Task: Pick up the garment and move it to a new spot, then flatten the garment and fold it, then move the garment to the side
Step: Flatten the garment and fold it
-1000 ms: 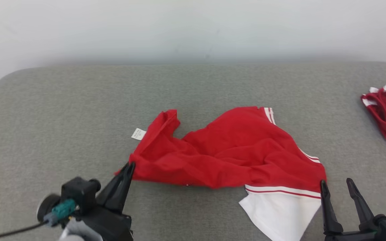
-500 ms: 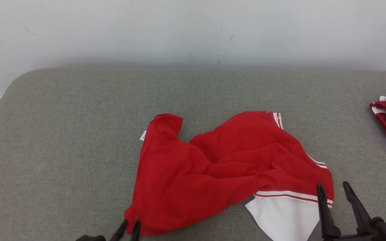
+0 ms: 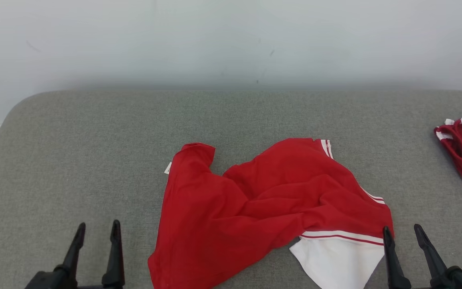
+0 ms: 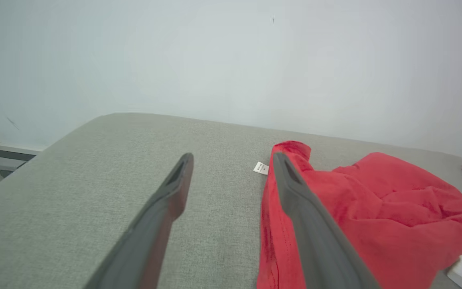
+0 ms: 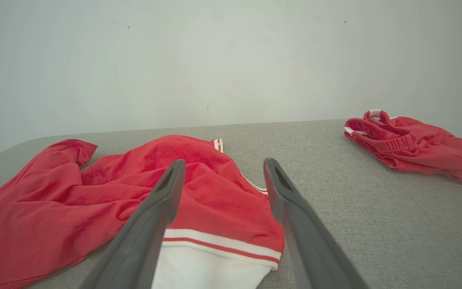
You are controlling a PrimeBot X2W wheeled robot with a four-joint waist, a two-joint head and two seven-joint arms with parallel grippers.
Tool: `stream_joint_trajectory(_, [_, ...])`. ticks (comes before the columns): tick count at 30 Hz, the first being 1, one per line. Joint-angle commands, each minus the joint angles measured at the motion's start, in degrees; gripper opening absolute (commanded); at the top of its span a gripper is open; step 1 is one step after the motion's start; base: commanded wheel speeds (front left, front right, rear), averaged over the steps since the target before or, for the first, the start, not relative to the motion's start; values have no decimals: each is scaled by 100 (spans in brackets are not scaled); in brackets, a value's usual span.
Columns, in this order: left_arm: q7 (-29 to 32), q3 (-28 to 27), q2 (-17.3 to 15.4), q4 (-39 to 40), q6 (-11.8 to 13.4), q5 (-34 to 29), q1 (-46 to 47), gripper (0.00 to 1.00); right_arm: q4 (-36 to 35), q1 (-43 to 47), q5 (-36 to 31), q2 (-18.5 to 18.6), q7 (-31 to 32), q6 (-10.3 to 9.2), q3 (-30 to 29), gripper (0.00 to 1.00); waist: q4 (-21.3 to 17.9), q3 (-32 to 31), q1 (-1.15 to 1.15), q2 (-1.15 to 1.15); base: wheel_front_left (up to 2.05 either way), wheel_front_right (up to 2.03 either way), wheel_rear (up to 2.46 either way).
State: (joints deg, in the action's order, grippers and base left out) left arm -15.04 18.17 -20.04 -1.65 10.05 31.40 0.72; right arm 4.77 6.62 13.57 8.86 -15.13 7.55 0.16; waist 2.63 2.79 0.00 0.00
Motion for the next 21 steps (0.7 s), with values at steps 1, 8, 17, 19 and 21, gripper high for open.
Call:
stream_joint_trajectory(1, [-17,-81,26,55,-15,-74,-81,100,9,56,0,-6,2,-12,-2,100,-29,-34,0,0,0,0,0])
stream_joint_trajectory(8, [-16,-960,346,381,-208,-831,-418,100,24,173,23,-54,2,-12,-100,100,-136,-197,0,0,0,0,0])
stream_joint_trajectory(17, [-17,-1608,752,593,-505,-1502,-751,100,49,510,39,-165,1,-12,-301,100,-149,-332,0,0,0,0,0])
stream_joint_trajectory(19, [-17,-1716,851,588,-590,-1597,-806,100,70,584,41,-198,1,-12,-352,100,-131,-352,0,0,0,0,0])
stream_joint_trajectory(21, [-17,-1820,956,573,-667,-1693,-868,100,99,671,39,-227,1,-12,-381,100,-119,-367,0,0,0,0,0])
